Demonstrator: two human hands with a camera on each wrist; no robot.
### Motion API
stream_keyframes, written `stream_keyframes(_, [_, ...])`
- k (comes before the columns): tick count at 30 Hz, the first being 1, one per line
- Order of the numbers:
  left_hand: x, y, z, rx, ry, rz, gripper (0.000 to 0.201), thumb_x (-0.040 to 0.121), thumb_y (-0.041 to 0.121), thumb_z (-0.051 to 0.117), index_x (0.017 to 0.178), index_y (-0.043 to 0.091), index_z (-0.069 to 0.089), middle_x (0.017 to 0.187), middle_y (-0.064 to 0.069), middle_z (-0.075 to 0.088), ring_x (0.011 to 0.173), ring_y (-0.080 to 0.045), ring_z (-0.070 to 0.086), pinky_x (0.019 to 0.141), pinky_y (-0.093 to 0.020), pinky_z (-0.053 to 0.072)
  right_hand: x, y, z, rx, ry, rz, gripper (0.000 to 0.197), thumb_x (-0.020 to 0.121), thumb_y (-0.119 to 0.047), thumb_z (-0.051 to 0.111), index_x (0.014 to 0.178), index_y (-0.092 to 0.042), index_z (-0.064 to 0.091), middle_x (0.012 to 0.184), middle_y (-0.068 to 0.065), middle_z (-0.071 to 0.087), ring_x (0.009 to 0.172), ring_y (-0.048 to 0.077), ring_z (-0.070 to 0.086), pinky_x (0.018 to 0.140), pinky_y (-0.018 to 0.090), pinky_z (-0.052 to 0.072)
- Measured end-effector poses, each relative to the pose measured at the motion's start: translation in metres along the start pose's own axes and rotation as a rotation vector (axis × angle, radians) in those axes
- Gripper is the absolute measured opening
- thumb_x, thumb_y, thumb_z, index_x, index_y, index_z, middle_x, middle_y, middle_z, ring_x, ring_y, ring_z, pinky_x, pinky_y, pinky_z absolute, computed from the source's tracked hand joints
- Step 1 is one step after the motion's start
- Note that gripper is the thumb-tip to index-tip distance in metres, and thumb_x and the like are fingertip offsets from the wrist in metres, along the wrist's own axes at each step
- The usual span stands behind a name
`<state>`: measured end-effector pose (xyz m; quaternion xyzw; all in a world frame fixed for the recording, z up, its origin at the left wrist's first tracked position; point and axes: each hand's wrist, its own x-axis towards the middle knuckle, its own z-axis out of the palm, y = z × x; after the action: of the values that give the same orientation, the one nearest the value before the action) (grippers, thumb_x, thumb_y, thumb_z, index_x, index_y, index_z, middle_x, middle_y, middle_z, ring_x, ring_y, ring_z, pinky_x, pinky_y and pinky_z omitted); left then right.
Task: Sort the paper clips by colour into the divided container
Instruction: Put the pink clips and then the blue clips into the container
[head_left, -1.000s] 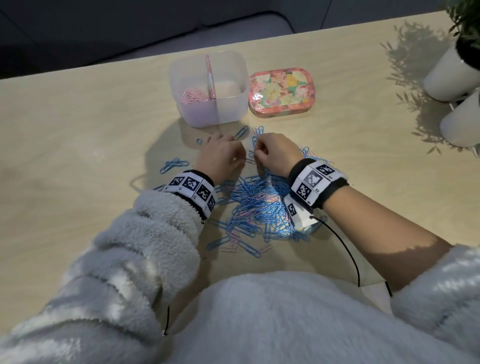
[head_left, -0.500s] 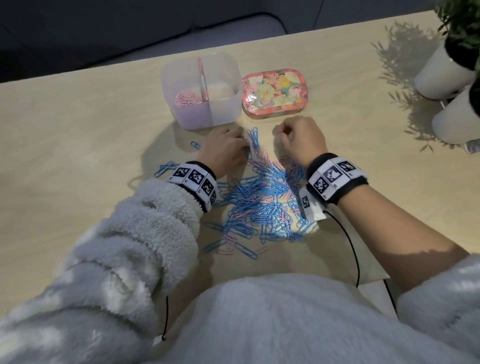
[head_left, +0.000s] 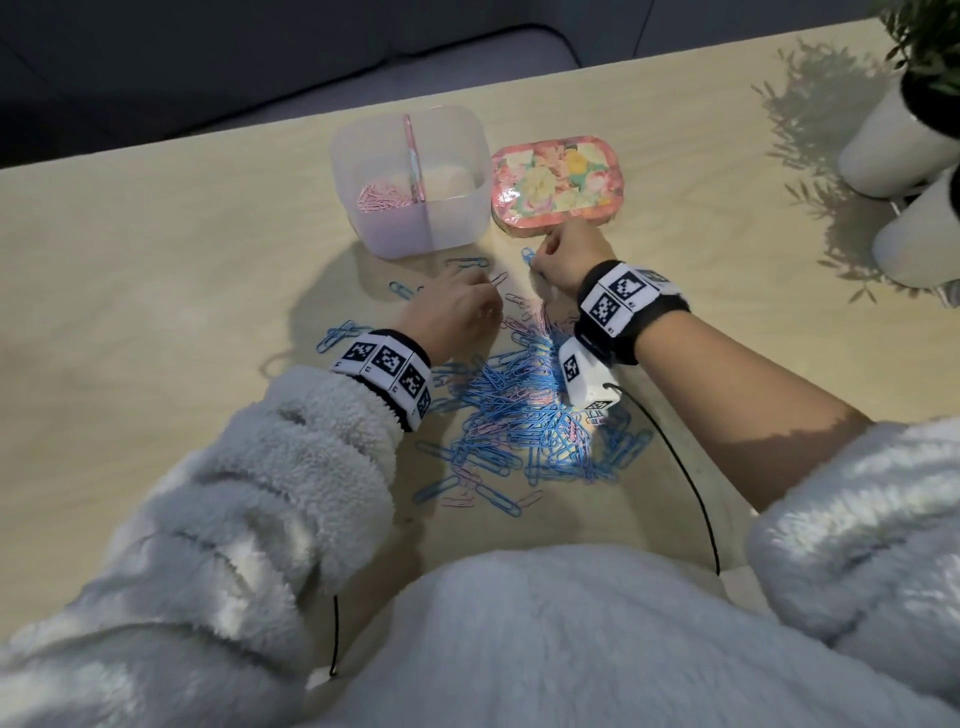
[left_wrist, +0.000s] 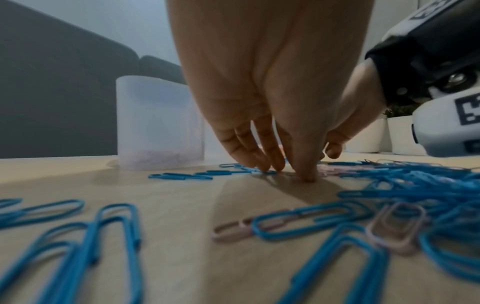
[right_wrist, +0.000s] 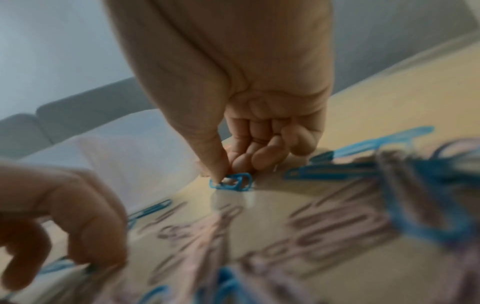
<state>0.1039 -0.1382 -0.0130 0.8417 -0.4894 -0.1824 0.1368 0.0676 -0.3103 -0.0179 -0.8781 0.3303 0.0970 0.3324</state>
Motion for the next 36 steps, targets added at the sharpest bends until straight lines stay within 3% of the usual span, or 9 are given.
stream_keyframes(3, [0.007, 0.003, -0.001, -0.03, -0.055, 0.0, 0.017, 0.081, 0.003, 0.056, 0.094, 0.003, 0.068, 0.1, -0.018, 0.062, 0.096, -0.034, 0.057, 0.083, -0.042, 0.046, -0.005, 0.011, -0.012, -0.006, 0.081, -0.017, 0.012, 0.084, -0.013, 0.054, 0.082, -0.005, 0.063, 0.094, 0.02, 0.068, 0.089, 0.033, 0.063, 0.076, 0.037, 0.05])
stream_keyframes(6, [0.014, 0.008, -0.005, 0.006, -0.044, -0.003, 0.019, 0.084, 0.009, 0.054, 0.098, 0.003, 0.066, 0.102, -0.019, 0.06, 0.1, -0.033, 0.054, 0.084, -0.042, 0.043, -0.018, 0.016, -0.016, -0.019, 0.193, -0.084, 0.016, 0.082, -0.009, 0.052, 0.09, -0.01, 0.066, 0.102, 0.014, 0.069, 0.096, 0.033, 0.062, 0.081, 0.037, 0.049])
stream_keyframes(10, [0.022, 0.009, -0.004, 0.108, 0.056, -0.076, 0.045, 0.086, 0.031, 0.031, 0.106, 0.007, 0.064, 0.108, -0.018, 0.06, 0.1, -0.037, 0.053, 0.083, -0.043, 0.042, -0.038, 0.022, -0.004, -0.057, -0.007, -0.157, 0.013, 0.075, -0.014, 0.068, 0.088, -0.015, 0.066, 0.087, 0.003, 0.068, 0.084, 0.024, 0.063, 0.082, 0.036, 0.053])
stream_keyframes(13, [0.027, 0.009, -0.005, 0.171, -0.005, -0.128, 0.028, 0.09, 0.026, 0.048, 0.111, 0.014, 0.061, 0.115, -0.012, 0.057, 0.113, -0.031, 0.048, 0.091, -0.039, 0.035, -0.042, 0.021, 0.007, -0.041, -0.028, -0.183, 0.015, 0.074, -0.013, 0.07, 0.087, -0.016, 0.065, 0.08, 0.001, 0.062, 0.08, 0.022, 0.059, 0.079, 0.035, 0.051])
stream_keyframes(17, [0.027, 0.011, -0.001, 0.119, 0.008, -0.075, 0.023, 0.089, 0.025, 0.051, 0.105, 0.015, 0.064, 0.108, -0.009, 0.061, 0.11, -0.028, 0.051, 0.092, -0.037, 0.032, -0.036, 0.017, 0.009, -0.007, 0.022, -0.207, 0.009, 0.078, -0.015, 0.067, 0.087, -0.015, 0.069, 0.093, 0.01, 0.07, 0.091, 0.028, 0.063, 0.083, 0.035, 0.051])
stream_keyframes(22, [0.018, 0.002, -0.007, -0.031, 0.064, -0.081, 0.032, 0.08, 0.02, 0.065, 0.109, 0.007, 0.064, 0.107, -0.014, 0.063, 0.097, -0.031, 0.06, 0.085, -0.038, 0.043, -0.034, 0.029, -0.006, -0.006, -0.016, -0.195, 0.027, 0.079, -0.005, 0.063, 0.104, -0.012, 0.07, 0.104, 0.011, 0.069, 0.096, 0.026, 0.063, 0.087, 0.026, 0.046])
stream_keyframes(25, [0.019, 0.009, -0.005, -0.002, 0.011, -0.077, 0.04, 0.074, 0.028, 0.072, 0.108, 0.008, 0.064, 0.104, -0.015, 0.062, 0.094, -0.031, 0.059, 0.083, -0.039, 0.046, -0.038, 0.025, -0.005, -0.157, -0.09, -0.321, 0.036, 0.077, -0.005, 0.067, 0.113, -0.008, 0.066, 0.111, 0.017, 0.06, 0.104, 0.031, 0.057, 0.091, 0.031, 0.045])
stream_keyframes(29, [0.026, 0.018, 0.0, -0.006, 0.012, -0.12, 0.033, 0.079, 0.028, 0.067, 0.107, 0.01, 0.065, 0.104, -0.015, 0.061, 0.096, -0.031, 0.058, 0.081, -0.037, 0.042, -0.041, 0.014, -0.001, -0.239, -0.056, -0.429, 0.021, 0.081, -0.011, 0.064, 0.1, -0.005, 0.071, 0.106, 0.022, 0.058, 0.1, 0.036, 0.055, 0.085, 0.042, 0.046])
stream_keyframes(36, [0.027, 0.018, -0.001, -0.012, 0.022, -0.146, 0.025, 0.087, 0.014, 0.052, 0.107, 0.01, 0.067, 0.104, -0.017, 0.063, 0.1, -0.034, 0.058, 0.08, -0.038, 0.041, -0.039, 0.01, -0.002, -0.263, -0.065, -0.441, 0.02, 0.081, -0.007, 0.058, 0.096, -0.008, 0.072, 0.101, 0.019, 0.066, 0.1, 0.036, 0.058, 0.084, 0.039, 0.046])
